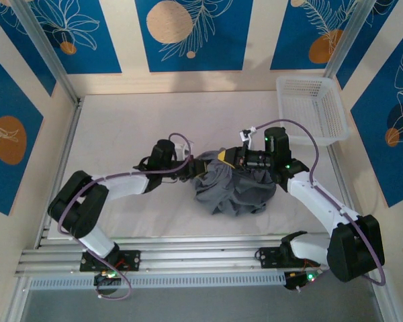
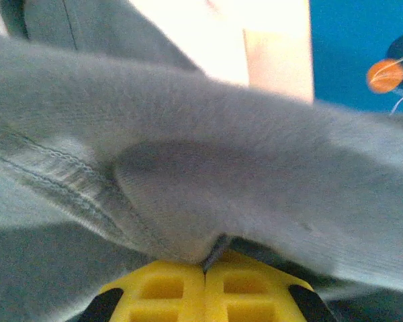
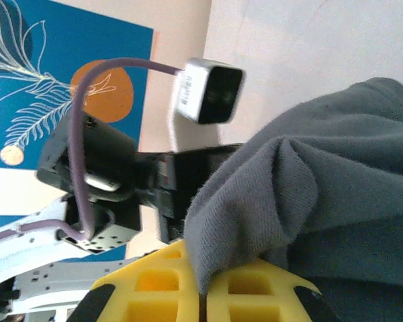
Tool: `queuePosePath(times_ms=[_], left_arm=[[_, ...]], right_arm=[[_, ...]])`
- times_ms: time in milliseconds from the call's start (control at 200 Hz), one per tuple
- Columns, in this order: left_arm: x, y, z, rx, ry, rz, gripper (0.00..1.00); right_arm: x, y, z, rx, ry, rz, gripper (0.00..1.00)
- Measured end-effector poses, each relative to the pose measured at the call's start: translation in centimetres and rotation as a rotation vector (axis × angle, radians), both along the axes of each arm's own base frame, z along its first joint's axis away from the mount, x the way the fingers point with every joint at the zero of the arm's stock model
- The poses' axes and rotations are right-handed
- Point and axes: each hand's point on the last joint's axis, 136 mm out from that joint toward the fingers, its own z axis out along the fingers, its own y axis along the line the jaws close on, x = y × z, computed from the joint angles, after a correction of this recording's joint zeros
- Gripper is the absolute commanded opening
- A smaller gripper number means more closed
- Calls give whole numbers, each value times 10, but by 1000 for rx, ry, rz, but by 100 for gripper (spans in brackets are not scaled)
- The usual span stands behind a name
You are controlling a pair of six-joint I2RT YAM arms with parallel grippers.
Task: Fold the inside-out t-shirt
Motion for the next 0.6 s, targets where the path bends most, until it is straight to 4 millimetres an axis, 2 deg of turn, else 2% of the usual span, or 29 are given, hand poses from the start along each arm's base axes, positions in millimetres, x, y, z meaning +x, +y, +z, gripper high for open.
queuePosePath(times_ms=[75,110,160,210,255,265,320,360,405,445,455,470,515,520,600], left_arm=[[8,11,22,-26,-30,31,0],[10,15,37,-32,-57,42,0],[11,19,65,-42,-111,47,0],[8,21,98,-64,-189,41,0],[4,23,118,-76,-244,35,0],[2,24,128,-84,-269,32,0],[-3,26,147,-93,-329,21,0],[-7,26,154,-90,-361,10,0],[-10,25,152,-71,-379,-5,0],[-13,23,143,-43,-374,-24,0],[-13,23,143,-43,-374,-24,0],[-14,21,138,-30,-366,-34,0],[-18,19,128,-6,-351,-53,0],[-18,18,127,-2,-351,-56,0],[-26,14,112,34,-323,-87,0]], right_arm=[[-3,-5,-17,-22,15,-25,13],[-5,-9,-33,-40,35,-48,19],[-12,-16,-60,-65,70,-83,25],[-26,-25,-95,-101,145,-107,32],[-37,-31,-118,-128,211,-125,37],[-38,-31,-119,-131,215,-126,38],[-45,-35,-129,-155,245,-130,44],[-44,-36,-123,-164,216,-134,47],[-39,-36,-109,-172,153,-137,50],[-30,-35,-85,-181,41,-138,55],[-30,-35,-85,-181,41,-138,56],[-25,-33,-68,-178,-26,-139,60],[-20,-31,-46,-184,-131,-137,64],[-19,-30,-39,-187,-166,-132,64],[-19,-16,4,-208,-411,-73,68]])
